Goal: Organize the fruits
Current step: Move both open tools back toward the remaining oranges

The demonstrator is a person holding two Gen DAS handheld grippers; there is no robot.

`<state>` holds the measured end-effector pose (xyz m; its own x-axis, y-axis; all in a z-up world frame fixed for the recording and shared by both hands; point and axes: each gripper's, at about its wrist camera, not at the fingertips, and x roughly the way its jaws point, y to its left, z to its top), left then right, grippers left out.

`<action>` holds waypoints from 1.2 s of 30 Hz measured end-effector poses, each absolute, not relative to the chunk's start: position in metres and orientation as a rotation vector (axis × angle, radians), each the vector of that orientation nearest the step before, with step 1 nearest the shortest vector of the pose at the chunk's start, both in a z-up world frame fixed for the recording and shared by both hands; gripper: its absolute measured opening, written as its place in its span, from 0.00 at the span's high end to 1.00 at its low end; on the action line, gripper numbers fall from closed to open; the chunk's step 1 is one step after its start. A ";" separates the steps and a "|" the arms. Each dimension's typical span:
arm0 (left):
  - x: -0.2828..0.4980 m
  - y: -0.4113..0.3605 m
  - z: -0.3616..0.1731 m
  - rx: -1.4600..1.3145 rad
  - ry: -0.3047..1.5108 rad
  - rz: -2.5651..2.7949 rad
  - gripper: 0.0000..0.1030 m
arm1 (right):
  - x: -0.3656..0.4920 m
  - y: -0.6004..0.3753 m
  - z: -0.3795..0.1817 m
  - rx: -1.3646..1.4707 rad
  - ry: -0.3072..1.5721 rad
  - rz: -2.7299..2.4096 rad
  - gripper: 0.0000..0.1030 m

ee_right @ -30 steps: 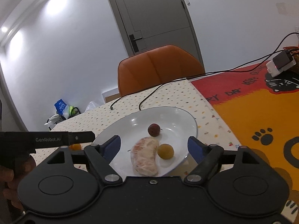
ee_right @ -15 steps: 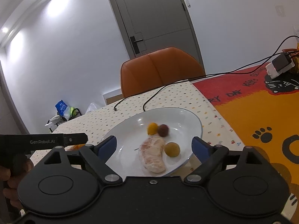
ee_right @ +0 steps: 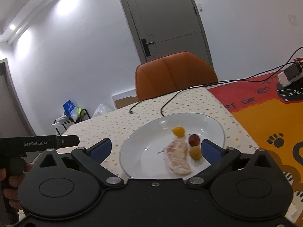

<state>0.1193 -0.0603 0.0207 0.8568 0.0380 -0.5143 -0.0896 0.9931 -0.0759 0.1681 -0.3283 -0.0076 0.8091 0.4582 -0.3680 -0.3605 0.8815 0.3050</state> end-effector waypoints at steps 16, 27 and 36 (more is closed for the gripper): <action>0.081 -0.015 0.031 -0.152 0.506 0.146 0.17 | 0.155 -0.302 -0.001 0.240 0.486 0.477 0.00; 0.068 0.011 0.022 -0.200 0.513 0.167 0.17 | 0.148 -0.277 0.002 0.182 0.492 0.516 0.00; 0.064 0.030 0.011 -0.240 0.511 0.172 0.17 | 0.146 -0.253 -0.001 0.139 0.502 0.546 0.04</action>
<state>0.0641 0.0300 0.0110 0.8587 0.1028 -0.5021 -0.2221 0.9575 -0.1839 0.1462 -0.2527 -0.0012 0.7377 0.5290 -0.4194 -0.4624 0.8486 0.2570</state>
